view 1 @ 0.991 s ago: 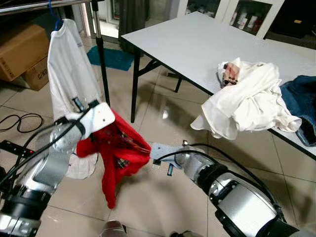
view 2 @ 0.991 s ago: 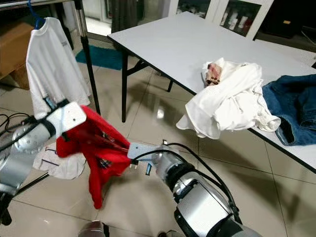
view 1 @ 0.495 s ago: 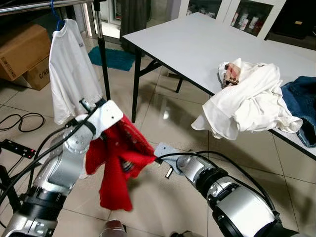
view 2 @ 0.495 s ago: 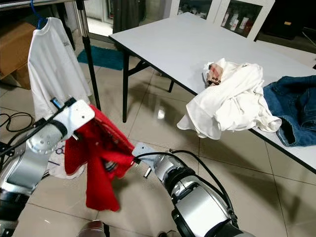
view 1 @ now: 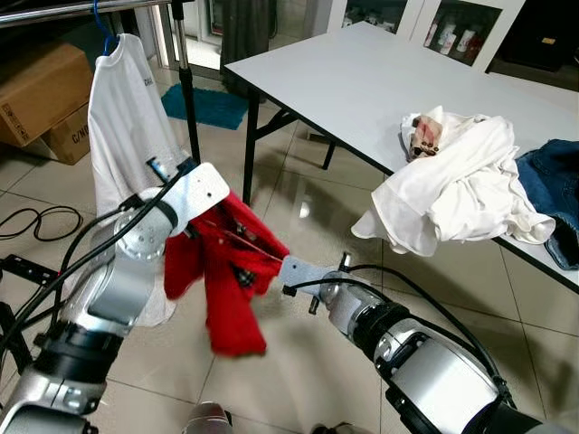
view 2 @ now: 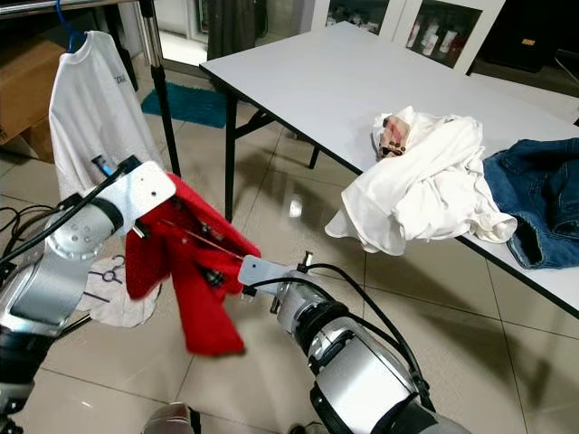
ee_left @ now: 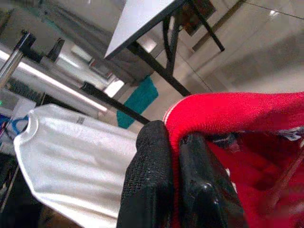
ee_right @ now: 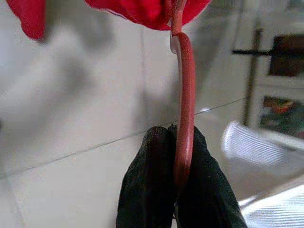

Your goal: Hang hanger

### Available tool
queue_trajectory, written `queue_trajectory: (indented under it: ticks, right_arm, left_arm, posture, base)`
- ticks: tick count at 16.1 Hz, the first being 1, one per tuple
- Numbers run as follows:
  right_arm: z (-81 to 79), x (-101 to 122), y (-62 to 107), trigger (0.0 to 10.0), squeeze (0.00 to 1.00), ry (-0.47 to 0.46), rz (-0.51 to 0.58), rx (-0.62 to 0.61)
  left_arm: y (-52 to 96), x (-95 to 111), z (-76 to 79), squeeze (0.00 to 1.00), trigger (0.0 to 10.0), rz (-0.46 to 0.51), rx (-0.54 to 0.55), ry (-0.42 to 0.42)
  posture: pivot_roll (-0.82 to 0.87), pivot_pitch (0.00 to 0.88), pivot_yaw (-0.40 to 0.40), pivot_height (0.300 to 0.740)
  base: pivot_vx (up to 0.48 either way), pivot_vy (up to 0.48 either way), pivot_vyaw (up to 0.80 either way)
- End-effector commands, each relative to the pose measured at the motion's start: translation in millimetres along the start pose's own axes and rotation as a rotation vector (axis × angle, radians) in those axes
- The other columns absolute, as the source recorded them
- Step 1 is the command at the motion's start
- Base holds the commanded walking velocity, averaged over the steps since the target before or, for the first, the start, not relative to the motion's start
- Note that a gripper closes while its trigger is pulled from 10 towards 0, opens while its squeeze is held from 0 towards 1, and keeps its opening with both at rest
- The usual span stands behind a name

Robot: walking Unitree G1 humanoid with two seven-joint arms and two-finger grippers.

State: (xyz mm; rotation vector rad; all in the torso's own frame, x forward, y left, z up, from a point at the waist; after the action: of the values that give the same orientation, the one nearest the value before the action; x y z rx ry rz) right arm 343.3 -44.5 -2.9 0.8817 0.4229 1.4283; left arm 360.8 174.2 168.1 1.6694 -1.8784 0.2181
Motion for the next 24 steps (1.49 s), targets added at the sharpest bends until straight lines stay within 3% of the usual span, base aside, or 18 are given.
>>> queue_trajectory:
  ticks: [1, 3, 5, 8, 9, 11, 13, 17, 19, 21, 24]
  right_arm:
    - [8.2, 0.7, 0.5, 10.0, 0.0, 0.083, -0.003, -0.045]
    - [12.7, 1.4, 0.7, 10.0, 0.0, 0.179, 0.0, -0.086]
    - [12.0, 0.5, 0.5, 10.0, 0.0, 0.212, -0.006, -0.089]
    - [8.5, -7.3, -0.2, 10.0, 0.0, 0.071, -0.038, -0.038]
    - [8.7, -14.4, -0.8, 10.0, 0.0, -0.06, -0.047, 0.0]
    - [9.4, -15.3, -1.4, 10.0, 0.0, -0.116, -0.016, 0.027]
    - [-2.8, -7.1, -1.4, 10.0, 0.0, -0.174, 0.064, 0.114]
    - [-20.9, -15.4, -2.3, 10.0, 0.0, -0.292, 0.049, 0.195]
    - [-22.3, -18.5, -2.5, 10.0, 0.0, -0.289, 0.034, 0.199]
    - [-20.5, -14.3, -2.0, 10.0, 0.0, -0.261, 0.036, 0.194]
    - [-11.3, 8.8, 1.0, 10.0, 0.0, -0.168, 0.079, 0.145]
  left_arm:
    - [-2.4, 13.5, -3.4, 0.0, 10.0, 0.036, -0.012, -0.032]
    - [-4.3, 17.9, -0.7, 0.0, 10.0, 0.044, -0.049, -0.05]
    - [-4.5, 19.8, 2.0, 0.0, 10.0, 0.047, -0.077, -0.06]
    - [-4.2, 22.5, 5.7, 0.0, 10.0, 0.047, -0.103, -0.055]
    - [-2.6, 13.4, 10.4, 0.0, 10.0, 0.016, -0.115, -0.052]
    - [1.2, -2.1, 14.3, 0.0, 10.0, -0.03, -0.122, -0.055]
    - [6.7, -23.5, 17.3, 0.0, 10.0, -0.091, -0.121, -0.058]
    - [13.4, -41.5, 17.9, 0.0, 10.0, -0.143, -0.105, -0.029]
    - [14.1, -37.8, 16.3, 0.0, 10.0, -0.129, -0.098, -0.012]
    - [11.5, -21.3, 11.7, 0.0, 10.0, -0.078, -0.085, 0.013]
    - [4.8, -5.9, 0.9, 0.0, 10.0, -0.044, -0.055, 0.012]
  posture:
    - [0.19, 0.047, -0.113, 0.74]
    - [0.19, 0.047, -0.113, 0.74]
    - [0.19, 0.05, -0.111, 0.74]
    - [0.19, 0.05, -0.109, 0.74]
    - [0.19, 0.052, -0.108, 0.74]
    - [0.19, 0.054, -0.107, 0.74]
    - [0.19, 0.054, -0.107, 0.74]
    - [0.19, 0.054, -0.108, 0.74]
    - [0.18, 0.055, -0.106, 0.74]
    - [0.19, 0.055, -0.103, 0.74]
    - [0.2, 0.048, -0.1, 0.74]
  base:
    - [0.0, 0.0, 0.0]
    - [0.0, 0.0, 0.0]
    - [0.0, 0.0, 0.0]
    - [0.0, 0.0, 0.0]
    - [0.0, 0.0, 0.0]
    - [0.0, 0.0, 0.0]
    - [0.0, 0.0, 0.0]
    - [0.0, 0.0, 0.0]
    - [0.0, 0.0, 0.0]
    - [0.0, 0.0, 0.0]
    - [0.0, 0.0, 0.0]
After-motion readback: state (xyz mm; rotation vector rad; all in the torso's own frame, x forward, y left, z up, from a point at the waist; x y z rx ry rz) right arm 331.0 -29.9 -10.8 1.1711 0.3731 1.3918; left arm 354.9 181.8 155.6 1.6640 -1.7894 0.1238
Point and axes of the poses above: a point about 5 cm out from each wrist's last joint towards the gripper, its own y axis pointing back from the gripper into the wrist, its own x axis along the axis of the wrist's last joint, z = x × y, the point moved 4 cm from there along -y, pointing out of the wrist towards the gripper, and after that the axes turned 1 degree about -y, right-handed, at the moved point
